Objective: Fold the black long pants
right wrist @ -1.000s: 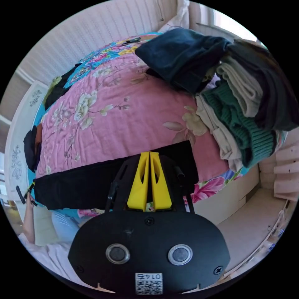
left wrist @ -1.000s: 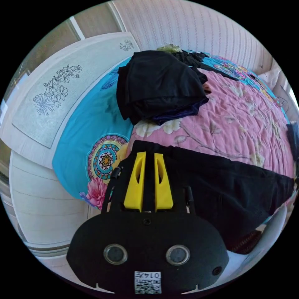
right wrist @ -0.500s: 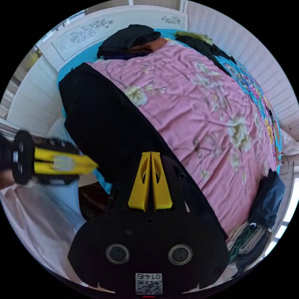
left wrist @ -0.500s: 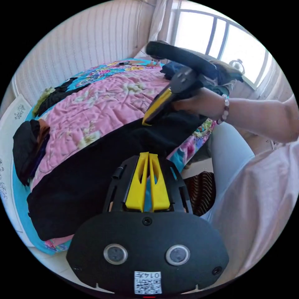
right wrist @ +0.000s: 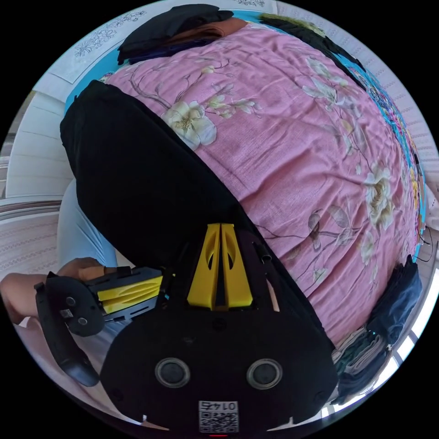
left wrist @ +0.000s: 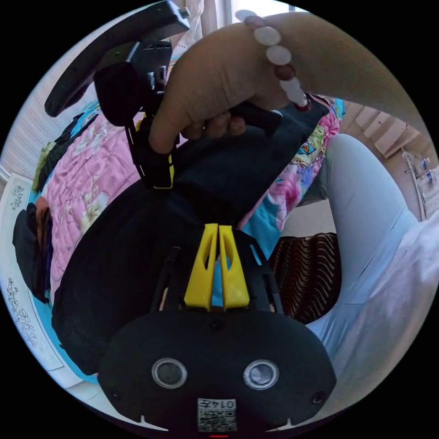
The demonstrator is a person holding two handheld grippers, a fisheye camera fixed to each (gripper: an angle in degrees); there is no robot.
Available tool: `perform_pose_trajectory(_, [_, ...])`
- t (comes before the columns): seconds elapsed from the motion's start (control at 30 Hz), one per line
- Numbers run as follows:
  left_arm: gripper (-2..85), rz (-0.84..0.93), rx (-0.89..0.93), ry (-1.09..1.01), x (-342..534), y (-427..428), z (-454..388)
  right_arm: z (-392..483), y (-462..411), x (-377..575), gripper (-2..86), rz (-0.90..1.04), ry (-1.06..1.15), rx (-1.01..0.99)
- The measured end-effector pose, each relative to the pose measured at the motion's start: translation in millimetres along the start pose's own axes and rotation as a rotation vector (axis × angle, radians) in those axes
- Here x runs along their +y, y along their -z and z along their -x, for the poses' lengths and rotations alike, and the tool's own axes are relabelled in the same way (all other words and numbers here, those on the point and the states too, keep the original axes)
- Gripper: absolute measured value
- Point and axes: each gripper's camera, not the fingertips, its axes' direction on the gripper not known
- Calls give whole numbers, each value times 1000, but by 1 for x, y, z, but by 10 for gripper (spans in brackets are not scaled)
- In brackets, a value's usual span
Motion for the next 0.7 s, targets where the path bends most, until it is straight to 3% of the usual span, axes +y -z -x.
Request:
perform_pose_trajectory(0.23, [-10,26,24,20,-54,-12,-33,-12,-22,27,-9,-24,-21,32])
perform_pose_trajectory(0.4, [-10,40,-146,-156,-87,-10,-82,-41,-27,77,-9,-144,-82,-85])
perform_pose_trajectory(0.5, [-9,-35,-172,-85,-96,2,-99,-73,-22,145,-8,-339,-187,-282])
perform_pose_trajectory(0.57, [-9,-123,-74,-29,-110,17,-105,-105,-24,224,-4,-493,-340,-373])
perform_pose_trajectory(0.7, [-3,-283,81,-44,-150,41,-116,-153,-38,356,11,-627,-621,-331])
